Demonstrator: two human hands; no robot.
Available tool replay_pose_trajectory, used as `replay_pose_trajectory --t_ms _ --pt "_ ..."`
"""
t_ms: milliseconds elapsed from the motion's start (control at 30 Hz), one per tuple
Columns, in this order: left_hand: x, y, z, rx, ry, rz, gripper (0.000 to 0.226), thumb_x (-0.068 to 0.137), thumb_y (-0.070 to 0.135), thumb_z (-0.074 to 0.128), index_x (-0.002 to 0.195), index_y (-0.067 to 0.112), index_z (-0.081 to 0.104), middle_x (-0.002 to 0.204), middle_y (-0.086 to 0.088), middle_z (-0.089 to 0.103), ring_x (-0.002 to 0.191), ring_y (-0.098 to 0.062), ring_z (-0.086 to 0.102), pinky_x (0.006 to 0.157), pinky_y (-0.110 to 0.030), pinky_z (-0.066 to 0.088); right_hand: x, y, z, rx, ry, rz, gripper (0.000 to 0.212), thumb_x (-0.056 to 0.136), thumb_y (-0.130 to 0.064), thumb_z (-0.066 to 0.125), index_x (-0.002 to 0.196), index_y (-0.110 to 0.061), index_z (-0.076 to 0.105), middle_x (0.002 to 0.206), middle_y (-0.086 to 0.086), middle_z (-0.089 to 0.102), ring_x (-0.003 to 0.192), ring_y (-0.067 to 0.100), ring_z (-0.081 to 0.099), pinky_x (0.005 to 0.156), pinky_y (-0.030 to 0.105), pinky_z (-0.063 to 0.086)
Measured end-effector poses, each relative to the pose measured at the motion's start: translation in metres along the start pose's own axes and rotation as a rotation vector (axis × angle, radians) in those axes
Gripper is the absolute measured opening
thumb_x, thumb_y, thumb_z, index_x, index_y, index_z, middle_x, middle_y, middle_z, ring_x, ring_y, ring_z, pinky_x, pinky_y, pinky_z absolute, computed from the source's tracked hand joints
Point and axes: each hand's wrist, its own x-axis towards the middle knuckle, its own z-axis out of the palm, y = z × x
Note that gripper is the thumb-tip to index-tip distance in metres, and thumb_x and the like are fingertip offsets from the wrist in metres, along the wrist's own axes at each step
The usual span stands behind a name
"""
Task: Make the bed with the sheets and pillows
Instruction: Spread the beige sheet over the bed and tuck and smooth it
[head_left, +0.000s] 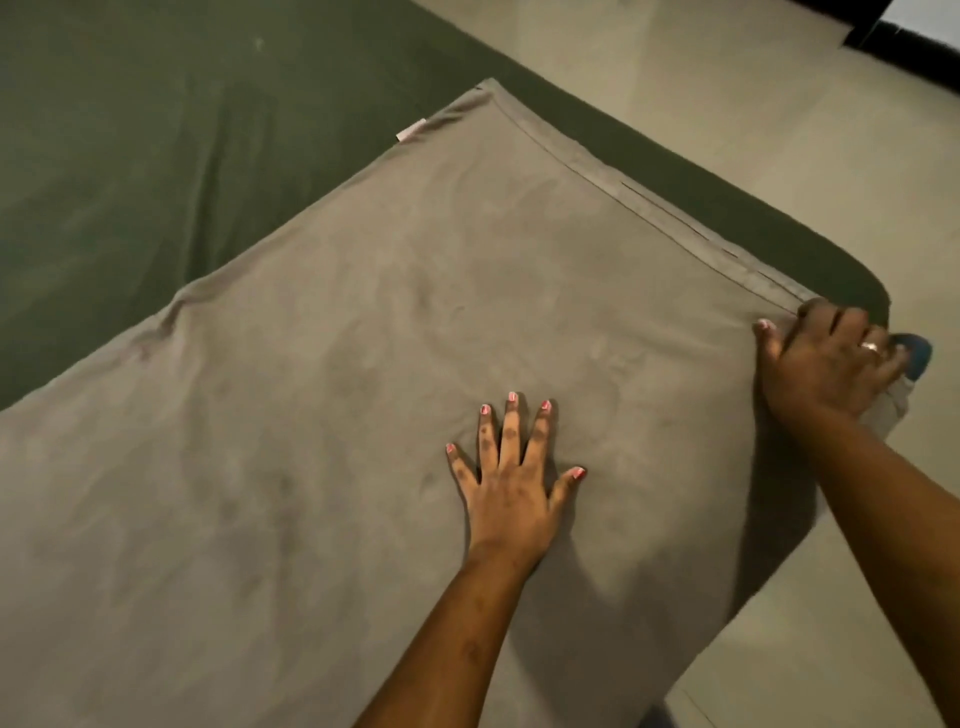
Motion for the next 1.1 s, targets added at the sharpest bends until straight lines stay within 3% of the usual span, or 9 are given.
replay_pose_trajectory --t_ms 100,167,267,400,567,667,800,900,1100 --pt "0.016 0.018 0.011 0.011 0.136 0.031 0.07 0.088 0.072 0.013 0.15 0.041 0.005 0.161 0.004 0.005 0.145 -0.022 -0.011 0.11 -0.058 -0.007 0.016 0.011 -0.011 -0.139 0.063 -0.323 0.033 0.102 -0.036 0.029 0.103 -0.009 0.048 0.1 0.022 0.06 0.091 0.039 0.057 0.088 0.051 0.044" --pt "0.023 0.031 0.016 0.019 0.148 0.076 0.068 0.09 0.07 0.016 0.15 0.039 0.01 0.16 0.003 0.011 0.147 -0.022 -0.001 0.111 -0.054 -0.006 0.022 0.017 -0.023 -0.241 -0.013 -0.5 0.028 0.103 -0.031 0.026 0.107 -0.012 0.045 0.096 0.016 0.065 0.08 0.033 0.063 0.076 0.042 0.049" --pt "0.038 0.046 0.015 0.092 0.145 0.163 0.066 0.092 0.067 0.019 0.15 0.036 0.018 0.158 0.0 0.023 0.146 -0.024 0.018 0.112 -0.052 0.004 0.028 0.027 -0.032 -0.351 -0.112 -0.514 0.033 0.104 -0.031 0.021 0.128 -0.013 0.036 0.107 0.014 0.063 0.081 0.028 0.065 0.065 0.035 0.049" --pt "0.047 0.049 0.013 0.152 0.09 0.192 0.066 0.093 0.067 0.013 0.147 0.034 0.031 0.152 0.0 0.037 0.14 -0.024 0.035 0.109 -0.053 0.019 0.025 0.034 -0.016 -0.176 -0.001 -0.402 0.036 0.103 -0.031 0.024 0.116 -0.006 0.045 0.087 0.019 0.063 0.067 0.037 0.061 0.07 0.046 0.052" --pt "0.055 0.04 0.009 0.13 0.046 0.235 0.065 0.092 0.068 0.013 0.148 0.037 0.026 0.154 0.002 0.032 0.142 -0.021 0.029 0.111 -0.048 0.012 0.026 -0.019 -0.007 0.069 0.14 -0.132 0.03 0.098 -0.022 0.038 0.122 -0.005 0.043 0.119 0.028 0.048 0.111 0.044 0.044 0.103 0.061 0.025" --pt "0.075 0.029 0.002 0.117 0.124 0.238 0.056 0.097 0.056 0.024 0.143 0.03 0.04 0.15 0.002 0.04 0.139 -0.019 0.035 0.112 -0.047 0.019 -0.009 -0.111 0.008 0.259 0.176 -0.568 0.04 0.098 -0.029 0.028 0.128 -0.014 0.048 0.128 0.019 0.055 0.121 0.032 0.04 0.106 0.058 0.023" --pt "0.114 -0.009 -0.016 0.168 0.156 0.099 0.054 0.083 0.04 0.038 0.125 0.017 0.064 0.131 -0.007 0.06 0.125 -0.025 0.053 0.103 -0.053 0.036 -0.034 -0.205 0.027 0.125 -0.232 -0.962 0.063 0.088 -0.053 0.015 0.147 -0.038 0.03 0.155 -0.008 0.03 0.144 0.015 0.021 0.115 0.047 0.005" --pt "0.132 -0.042 -0.026 0.175 0.158 0.134 0.051 0.095 0.046 0.029 0.139 0.03 0.047 0.147 0.002 0.044 0.139 -0.021 0.036 0.111 -0.051 0.023 0.013 -0.206 0.044 0.038 -0.267 -0.958 0.069 0.084 -0.064 0.0 0.149 -0.044 0.01 0.159 -0.013 0.012 0.148 0.014 0.007 0.116 0.048 0.001" --pt "0.155 -0.107 -0.06 0.079 0.174 -0.125 0.063 0.09 0.06 0.004 0.15 0.041 0.008 0.16 0.01 0.007 0.148 -0.011 0.0 0.118 -0.04 -0.001 0.114 -0.184 0.043 -0.111 -0.236 -0.668 0.059 0.096 -0.059 0.005 0.151 -0.04 -0.001 0.161 -0.005 0.001 0.148 0.024 -0.001 0.118 0.052 -0.002"
